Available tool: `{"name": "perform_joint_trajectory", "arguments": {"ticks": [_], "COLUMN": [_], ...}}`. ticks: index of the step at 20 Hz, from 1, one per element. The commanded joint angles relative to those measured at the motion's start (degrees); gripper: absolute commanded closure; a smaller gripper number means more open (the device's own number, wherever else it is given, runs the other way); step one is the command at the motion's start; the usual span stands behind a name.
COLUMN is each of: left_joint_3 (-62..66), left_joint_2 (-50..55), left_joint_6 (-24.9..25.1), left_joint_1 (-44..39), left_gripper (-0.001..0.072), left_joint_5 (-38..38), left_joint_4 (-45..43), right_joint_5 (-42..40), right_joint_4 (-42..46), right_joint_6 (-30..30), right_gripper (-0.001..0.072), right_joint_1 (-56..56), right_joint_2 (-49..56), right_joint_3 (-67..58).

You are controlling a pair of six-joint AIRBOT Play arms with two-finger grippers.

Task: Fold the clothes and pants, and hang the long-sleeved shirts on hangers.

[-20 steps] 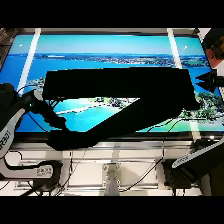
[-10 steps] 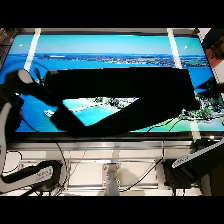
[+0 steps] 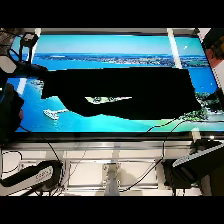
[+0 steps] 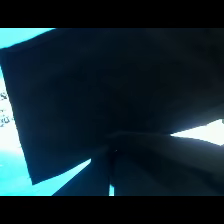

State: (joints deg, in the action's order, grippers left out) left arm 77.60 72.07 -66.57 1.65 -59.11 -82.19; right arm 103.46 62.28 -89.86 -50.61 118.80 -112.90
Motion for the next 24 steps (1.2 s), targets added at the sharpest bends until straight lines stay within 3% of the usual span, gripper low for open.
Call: {"name": "perform_joint_trajectory", "arguments": {"ticks": [1,4,9,12,13,14,15,18,24], "left_joint_3": [0.3,0.3,0.3,0.3,0.3,0.3,0.3,0.4,0.4], "left_joint_2": [3.4,7.4,11.9,11.4,10.7,9.9,9.0,6.5,2.0], "left_joint_6": [-1.7,-2.2,-11.6,-12.8,-12.7,-12.8,-12.8,-14.5,-14.7], "left_joint_1": [0.0,0.0,0.0,0.0,-0.1,-0.1,0.0,-0.2,-0.9], "left_gripper": [0.0699,0.0699,0.0699,0.0700,0.0700,0.0700,0.0700,0.0700,0.0698], "left_joint_5": [0.4,0.7,3.0,3.0,3.5,4.5,6.0,13.0,38.4], "left_joint_4": [-1.5,-4.9,-12.2,-12.3,-12.4,-12.4,-12.4,-12.0,-9.7], "right_joint_5": [1.8,1.7,-1.3,-1.9,-2.0,-2.0,-1.9,-0.8,-1.0], "right_joint_4": [-0.7,-1.6,-10.1,-10.0,-10.0,-10.1,-10.1,-12.0,-28.4], "right_joint_6": [-0.2,-0.1,2.6,3.1,3.3,4.0,4.0,4.0,6.5], "right_gripper": [0.0254,0.0254,0.0256,0.0277,0.0401,0.0587,0.0685,0.0695,0.0695], "right_joint_1": [-0.3,-0.4,-0.2,0.3,0.6,0.9,1.0,1.4,1.2], "right_joint_2": [0.0,0.1,0.0,0.0,0.0,0.0,0.0,0.0,-0.4], "right_joint_3": [1.2,7.0,10.8,10.8,10.8,10.8,10.8,10.8,7.7]}}
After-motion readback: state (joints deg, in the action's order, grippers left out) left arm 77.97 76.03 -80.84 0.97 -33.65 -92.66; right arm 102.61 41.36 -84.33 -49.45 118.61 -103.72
